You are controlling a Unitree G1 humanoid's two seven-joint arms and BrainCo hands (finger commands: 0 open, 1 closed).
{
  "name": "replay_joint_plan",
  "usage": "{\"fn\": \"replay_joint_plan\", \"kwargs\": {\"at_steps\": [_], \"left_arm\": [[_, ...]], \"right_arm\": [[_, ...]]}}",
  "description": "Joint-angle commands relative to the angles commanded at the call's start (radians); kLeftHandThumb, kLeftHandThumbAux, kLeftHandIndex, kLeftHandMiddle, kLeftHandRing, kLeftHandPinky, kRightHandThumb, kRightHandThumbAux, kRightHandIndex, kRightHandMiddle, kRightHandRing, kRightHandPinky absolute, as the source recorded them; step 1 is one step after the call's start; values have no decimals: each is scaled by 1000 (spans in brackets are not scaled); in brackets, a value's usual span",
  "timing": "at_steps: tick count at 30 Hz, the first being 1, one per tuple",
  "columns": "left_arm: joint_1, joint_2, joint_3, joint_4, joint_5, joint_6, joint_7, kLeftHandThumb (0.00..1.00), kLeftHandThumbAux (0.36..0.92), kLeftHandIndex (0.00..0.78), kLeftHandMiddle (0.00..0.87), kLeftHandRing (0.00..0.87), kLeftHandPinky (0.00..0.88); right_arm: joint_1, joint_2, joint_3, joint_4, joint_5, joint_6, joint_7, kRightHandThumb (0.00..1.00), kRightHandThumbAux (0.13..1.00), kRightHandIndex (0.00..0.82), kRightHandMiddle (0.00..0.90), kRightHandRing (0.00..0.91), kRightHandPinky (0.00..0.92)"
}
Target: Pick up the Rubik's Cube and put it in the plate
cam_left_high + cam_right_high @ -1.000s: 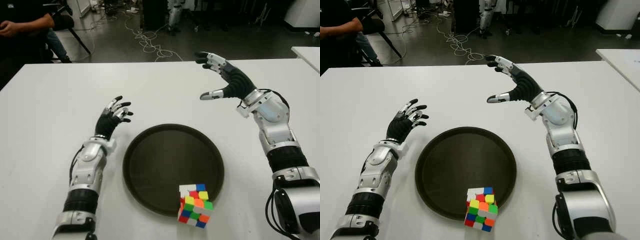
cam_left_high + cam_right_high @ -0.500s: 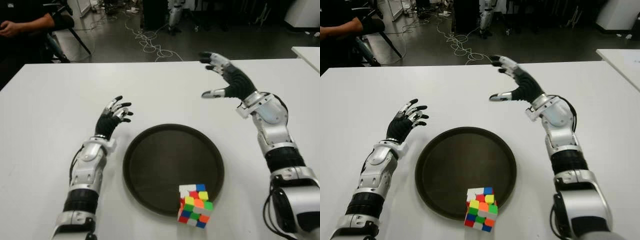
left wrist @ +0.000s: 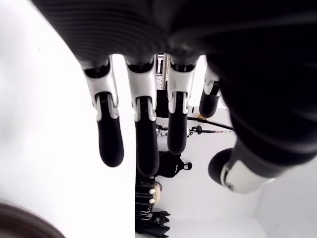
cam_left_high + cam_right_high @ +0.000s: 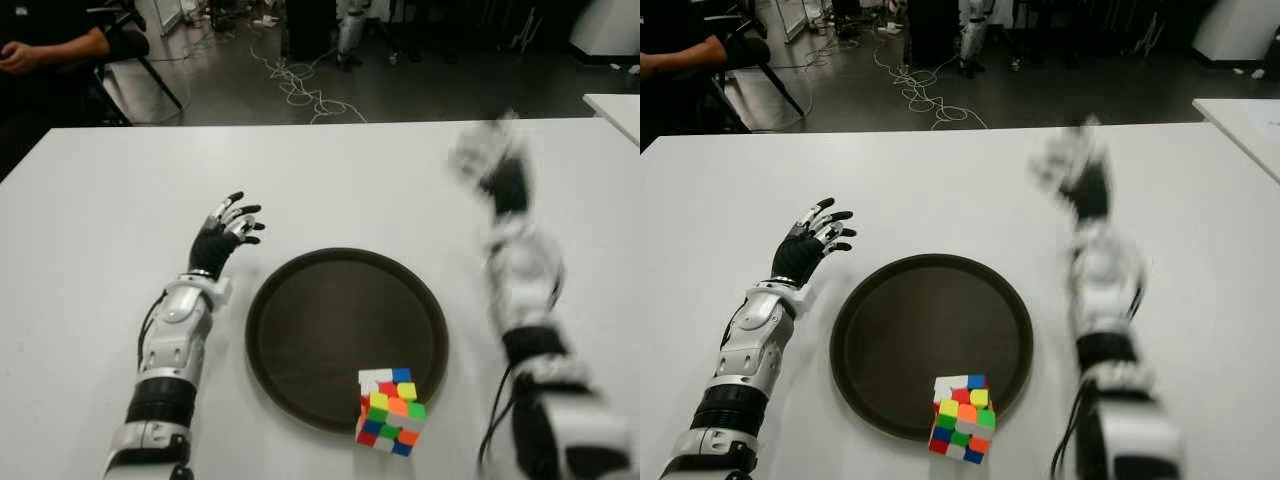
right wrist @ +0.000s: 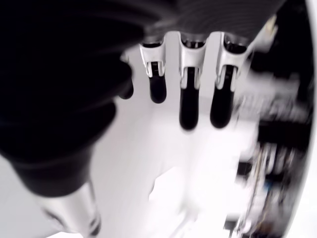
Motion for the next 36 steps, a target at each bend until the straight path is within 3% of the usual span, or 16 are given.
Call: {"fn": "replay_joint_plan", "kwargs": {"at_steps": [2,5,7,19,36], "left_arm": [[0,0,-1,4,2,-6,1,655,658,104,262,350,415],[2,-2,-3,5,7,-16,3,654,656,106,264,354,415],[1,-2,-3,5,8,-19,5,653,652,108,266,354,414],[0,-1,1,9,16,-31,12,644,638,127,266,335,408],[6,0,6,5,10,-26,6,640,641,129,265,351,414]], "right_arm": [[-2,-1,7,-1,-9,37,-7,179,819,188,275,303,360],[-71,1,22,25,-30,111,-28,187,823,186,275,300,351],[-85,2,27,24,-37,126,-35,181,821,181,273,296,347],[-70,-25,76,82,-139,-47,-97,62,792,165,258,286,328],[-69,-41,80,81,-151,-82,-123,54,798,152,248,290,342]]}}
